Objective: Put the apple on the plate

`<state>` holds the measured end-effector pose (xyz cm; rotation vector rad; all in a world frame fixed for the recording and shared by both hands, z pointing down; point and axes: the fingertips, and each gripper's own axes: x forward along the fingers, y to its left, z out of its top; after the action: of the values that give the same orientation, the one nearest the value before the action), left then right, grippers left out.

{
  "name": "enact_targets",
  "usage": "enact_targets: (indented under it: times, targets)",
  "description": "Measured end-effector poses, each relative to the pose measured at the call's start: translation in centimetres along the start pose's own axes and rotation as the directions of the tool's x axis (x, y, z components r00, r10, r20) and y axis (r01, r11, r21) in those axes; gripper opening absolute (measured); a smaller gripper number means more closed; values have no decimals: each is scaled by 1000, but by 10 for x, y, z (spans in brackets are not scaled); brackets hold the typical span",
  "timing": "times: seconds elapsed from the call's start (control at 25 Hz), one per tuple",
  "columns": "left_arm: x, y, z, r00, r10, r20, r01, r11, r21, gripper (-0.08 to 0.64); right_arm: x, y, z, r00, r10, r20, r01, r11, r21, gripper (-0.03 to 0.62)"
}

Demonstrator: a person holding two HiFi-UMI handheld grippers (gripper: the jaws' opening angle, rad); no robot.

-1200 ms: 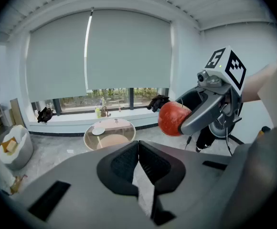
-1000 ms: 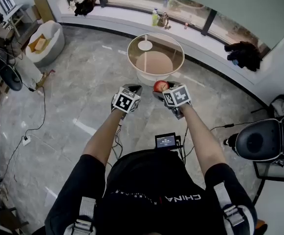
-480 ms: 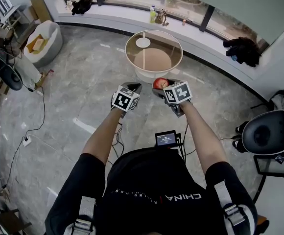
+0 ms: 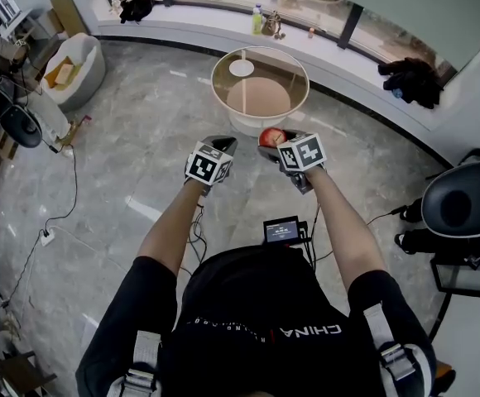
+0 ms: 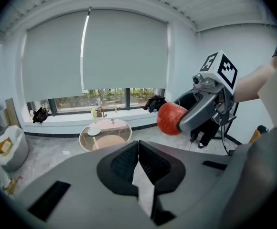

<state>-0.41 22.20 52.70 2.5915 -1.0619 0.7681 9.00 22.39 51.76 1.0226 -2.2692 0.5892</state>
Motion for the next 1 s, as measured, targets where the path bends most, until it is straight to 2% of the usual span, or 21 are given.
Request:
enact_targets:
  times: [0.32,0.52,0.68,1.0]
  targets:
    - [13,0,-1,999,14,-40,-13,1000,9,17,-3,-25,-7,1000,15,-24,-15,1000,-2,411]
    - [31,-4,-1,997,42,-65,-43,999,-18,17,-9,-55,-19,999,33,-32,-32,999,11,411]
    - [40,-13,12,998,33,-55,-36,997,-61,17,-13,-74,-22,998,50,-24,-50,998,28,411]
    - [52,8,8,994,73,-83,-78,995,-59,17,11,-90,-27,996,82,-48,-79,995,58,411]
